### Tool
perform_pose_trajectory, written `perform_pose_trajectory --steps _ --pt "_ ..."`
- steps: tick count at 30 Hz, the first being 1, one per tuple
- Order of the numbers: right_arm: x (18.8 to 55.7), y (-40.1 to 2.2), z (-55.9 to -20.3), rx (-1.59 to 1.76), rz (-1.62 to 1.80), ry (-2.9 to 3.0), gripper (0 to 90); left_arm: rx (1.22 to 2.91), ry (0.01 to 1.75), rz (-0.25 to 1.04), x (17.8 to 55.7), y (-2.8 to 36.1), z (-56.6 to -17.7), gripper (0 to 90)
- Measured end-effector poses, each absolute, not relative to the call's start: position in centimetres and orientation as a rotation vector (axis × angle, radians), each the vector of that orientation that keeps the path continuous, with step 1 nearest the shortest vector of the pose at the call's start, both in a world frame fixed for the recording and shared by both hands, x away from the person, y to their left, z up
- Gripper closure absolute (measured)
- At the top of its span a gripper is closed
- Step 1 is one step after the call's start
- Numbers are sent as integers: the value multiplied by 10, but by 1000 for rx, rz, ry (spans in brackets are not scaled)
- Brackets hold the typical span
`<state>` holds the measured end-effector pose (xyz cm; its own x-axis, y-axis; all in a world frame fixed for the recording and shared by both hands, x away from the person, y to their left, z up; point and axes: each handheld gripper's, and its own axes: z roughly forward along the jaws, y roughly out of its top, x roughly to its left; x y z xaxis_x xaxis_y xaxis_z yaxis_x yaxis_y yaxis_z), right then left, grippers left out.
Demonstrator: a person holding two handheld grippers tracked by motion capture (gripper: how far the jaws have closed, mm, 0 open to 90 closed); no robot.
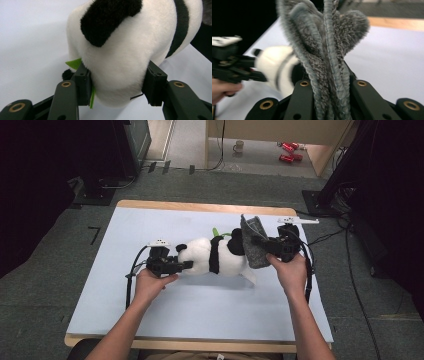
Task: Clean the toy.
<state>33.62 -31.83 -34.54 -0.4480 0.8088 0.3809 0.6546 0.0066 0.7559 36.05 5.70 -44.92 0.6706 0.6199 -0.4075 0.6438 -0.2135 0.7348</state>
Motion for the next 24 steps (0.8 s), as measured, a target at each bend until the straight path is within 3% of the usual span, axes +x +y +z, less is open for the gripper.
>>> perform_pose_trajectory --steps 5,11,19,24 --pt "328 -295 -334 1450 1483 2196 788 1901 984 -30 361 58 -449 468" --pt "330 -266 -350 1406 1421 2340 788 1906 967 -6 360 57 -449 443" --pt "339 -269 -372 1428 1348 2316 784 1920 868 63 358 60 -449 300" --pt "342 -271 -375 1426 1367 2287 779 1932 829 81 357 65 -450 285"
